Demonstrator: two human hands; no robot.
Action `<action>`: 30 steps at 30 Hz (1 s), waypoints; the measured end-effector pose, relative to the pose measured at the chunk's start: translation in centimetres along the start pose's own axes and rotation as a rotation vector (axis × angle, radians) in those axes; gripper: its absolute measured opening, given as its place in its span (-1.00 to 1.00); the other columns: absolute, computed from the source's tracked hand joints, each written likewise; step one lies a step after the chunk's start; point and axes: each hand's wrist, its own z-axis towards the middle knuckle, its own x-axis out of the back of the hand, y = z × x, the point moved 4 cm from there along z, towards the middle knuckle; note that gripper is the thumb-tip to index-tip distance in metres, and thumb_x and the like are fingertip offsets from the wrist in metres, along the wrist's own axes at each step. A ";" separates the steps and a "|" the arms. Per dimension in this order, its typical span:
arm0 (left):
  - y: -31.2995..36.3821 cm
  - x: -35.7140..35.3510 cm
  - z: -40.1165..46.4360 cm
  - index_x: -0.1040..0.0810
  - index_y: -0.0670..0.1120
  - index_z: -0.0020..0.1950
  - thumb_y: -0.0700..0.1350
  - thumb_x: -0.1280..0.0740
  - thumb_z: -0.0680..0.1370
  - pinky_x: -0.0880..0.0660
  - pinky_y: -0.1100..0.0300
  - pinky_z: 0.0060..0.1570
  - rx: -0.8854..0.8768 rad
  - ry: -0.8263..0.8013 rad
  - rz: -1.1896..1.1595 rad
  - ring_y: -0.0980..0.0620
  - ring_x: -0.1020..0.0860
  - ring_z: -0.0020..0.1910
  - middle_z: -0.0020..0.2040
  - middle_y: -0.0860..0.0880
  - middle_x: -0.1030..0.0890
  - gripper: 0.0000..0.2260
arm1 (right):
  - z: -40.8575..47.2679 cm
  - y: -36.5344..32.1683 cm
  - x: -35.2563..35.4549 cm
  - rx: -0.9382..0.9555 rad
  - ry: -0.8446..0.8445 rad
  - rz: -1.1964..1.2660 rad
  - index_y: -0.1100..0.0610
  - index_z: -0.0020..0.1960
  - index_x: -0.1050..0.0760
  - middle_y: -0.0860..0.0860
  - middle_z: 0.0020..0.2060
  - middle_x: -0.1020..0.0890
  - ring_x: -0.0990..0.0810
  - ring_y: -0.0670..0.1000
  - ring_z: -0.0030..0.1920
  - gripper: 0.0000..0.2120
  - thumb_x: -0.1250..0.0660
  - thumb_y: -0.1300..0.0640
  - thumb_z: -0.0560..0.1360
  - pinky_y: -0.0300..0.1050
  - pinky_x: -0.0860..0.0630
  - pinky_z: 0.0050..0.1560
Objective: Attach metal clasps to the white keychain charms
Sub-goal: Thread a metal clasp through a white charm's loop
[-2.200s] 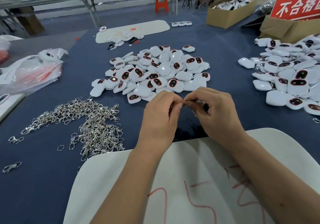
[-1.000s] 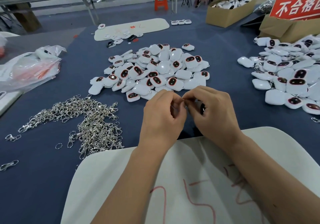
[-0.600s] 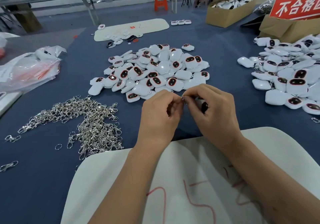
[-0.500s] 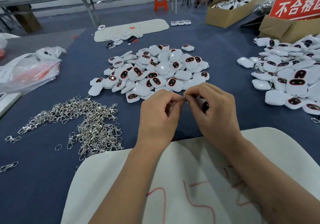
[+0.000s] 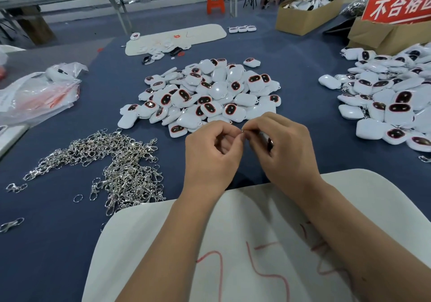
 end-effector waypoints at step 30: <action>-0.1 0.3 0.4 -0.63 -0.24 -0.10 -0.37 -0.35 0.59 -0.47 0.38 -0.25 0.043 -0.175 -0.248 0.14 -0.54 -0.36 -0.37 0.06 -0.61 -0.89 | 0.1 2.2 -1.0 -0.393 -0.303 0.687 0.18 -0.07 -0.61 0.19 -0.23 -0.61 -0.48 -0.05 -0.27 -0.85 -0.34 0.29 0.66 -0.26 -0.42 -0.22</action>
